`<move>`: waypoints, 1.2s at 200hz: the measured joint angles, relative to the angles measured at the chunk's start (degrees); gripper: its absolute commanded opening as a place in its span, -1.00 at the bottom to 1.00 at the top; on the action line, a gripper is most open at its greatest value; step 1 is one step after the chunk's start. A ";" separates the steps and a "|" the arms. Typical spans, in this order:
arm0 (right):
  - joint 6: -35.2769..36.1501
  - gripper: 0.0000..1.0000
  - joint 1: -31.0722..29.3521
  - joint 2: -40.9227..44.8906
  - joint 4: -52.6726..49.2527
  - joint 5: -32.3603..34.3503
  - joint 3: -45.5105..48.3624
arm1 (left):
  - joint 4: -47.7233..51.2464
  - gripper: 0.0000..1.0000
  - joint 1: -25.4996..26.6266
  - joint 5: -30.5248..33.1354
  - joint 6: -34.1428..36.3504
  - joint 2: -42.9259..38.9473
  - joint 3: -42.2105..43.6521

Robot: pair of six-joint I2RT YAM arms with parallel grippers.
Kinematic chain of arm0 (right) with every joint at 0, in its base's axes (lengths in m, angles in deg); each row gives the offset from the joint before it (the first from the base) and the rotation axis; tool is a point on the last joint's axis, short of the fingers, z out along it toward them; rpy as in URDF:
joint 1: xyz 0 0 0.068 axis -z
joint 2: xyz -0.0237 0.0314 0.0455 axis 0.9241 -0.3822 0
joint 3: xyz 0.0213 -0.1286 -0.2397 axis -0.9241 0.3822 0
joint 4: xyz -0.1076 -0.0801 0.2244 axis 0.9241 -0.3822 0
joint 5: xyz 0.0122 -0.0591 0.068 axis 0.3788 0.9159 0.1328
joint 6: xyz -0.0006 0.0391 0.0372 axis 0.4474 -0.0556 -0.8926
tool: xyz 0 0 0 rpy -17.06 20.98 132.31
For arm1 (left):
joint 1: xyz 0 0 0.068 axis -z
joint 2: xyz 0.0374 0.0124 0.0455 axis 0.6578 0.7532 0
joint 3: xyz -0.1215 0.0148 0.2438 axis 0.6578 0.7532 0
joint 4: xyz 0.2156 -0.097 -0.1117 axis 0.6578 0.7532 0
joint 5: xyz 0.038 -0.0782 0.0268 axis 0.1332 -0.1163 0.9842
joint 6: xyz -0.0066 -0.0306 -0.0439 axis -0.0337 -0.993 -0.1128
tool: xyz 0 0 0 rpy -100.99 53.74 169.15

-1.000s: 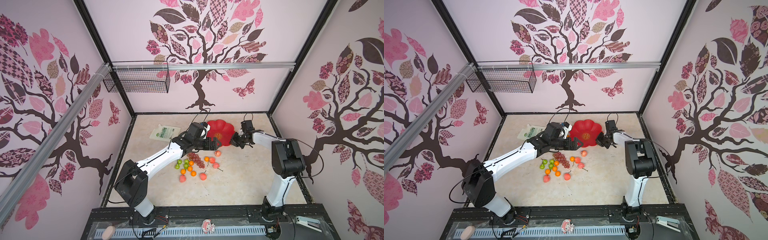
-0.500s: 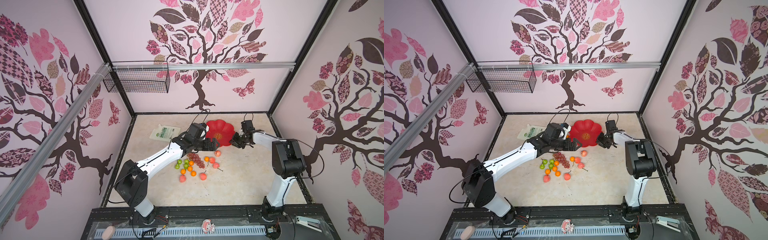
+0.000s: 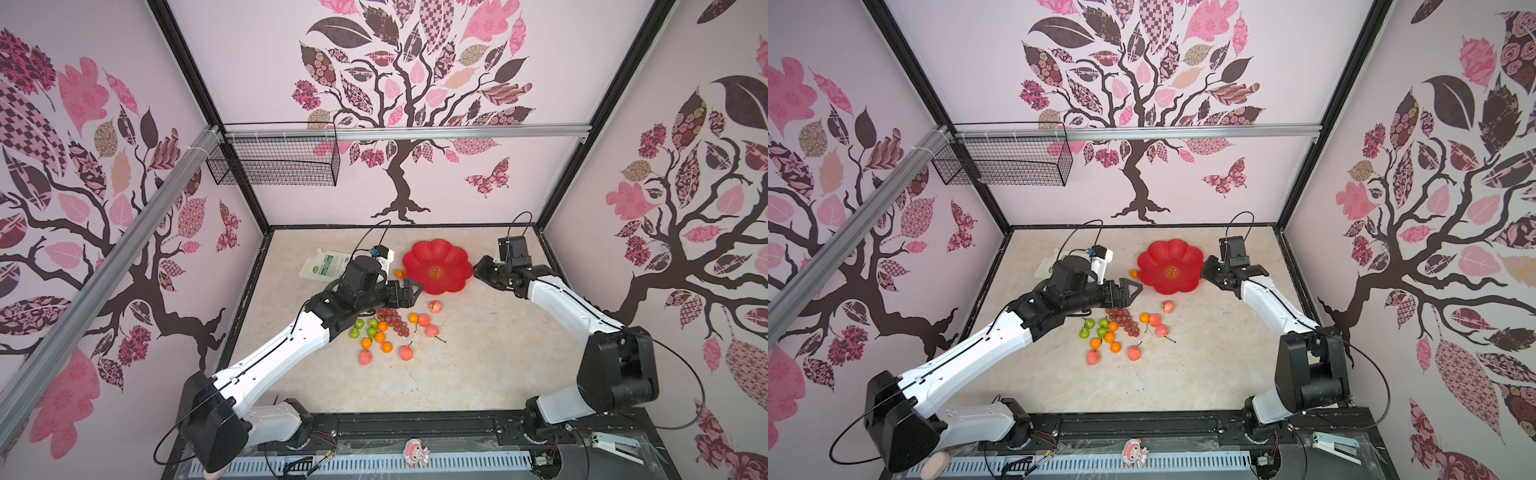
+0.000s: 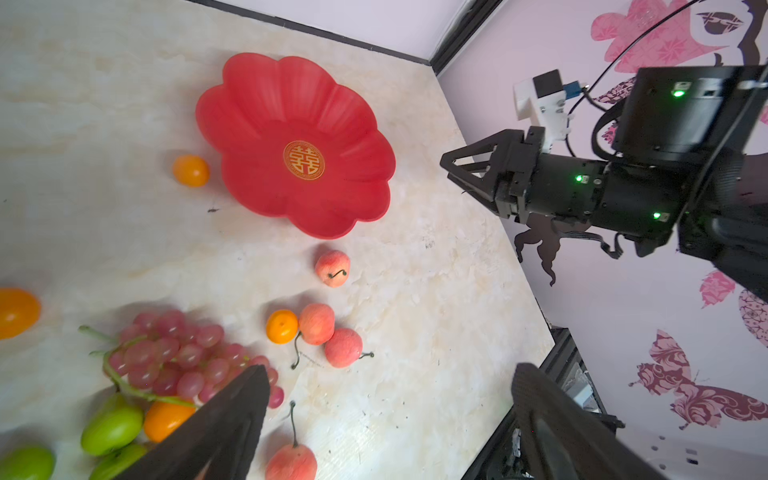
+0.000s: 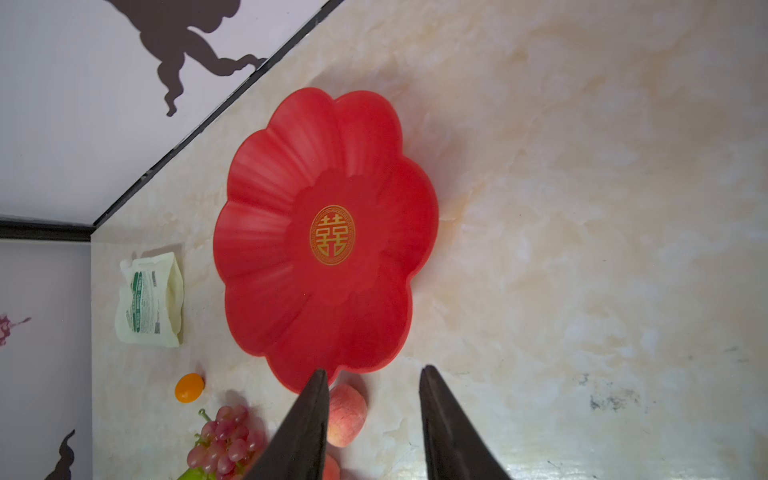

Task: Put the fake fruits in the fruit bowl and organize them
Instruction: 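Release the bowl and move right gripper over the red grapes while left arm withdraws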

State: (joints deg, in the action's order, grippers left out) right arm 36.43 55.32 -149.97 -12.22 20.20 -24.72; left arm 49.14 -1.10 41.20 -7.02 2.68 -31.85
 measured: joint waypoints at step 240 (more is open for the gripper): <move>24.72 -0.33 -41.44 -47.43 -25.64 13.60 -56.57 | -3.87 0.85 -45.68 -18.49 -21.09 -31.32 34.97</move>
State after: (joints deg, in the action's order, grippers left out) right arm 61.15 13.88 -197.40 -37.85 33.79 -81.28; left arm 45.27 -46.78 22.71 -28.11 -28.64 3.12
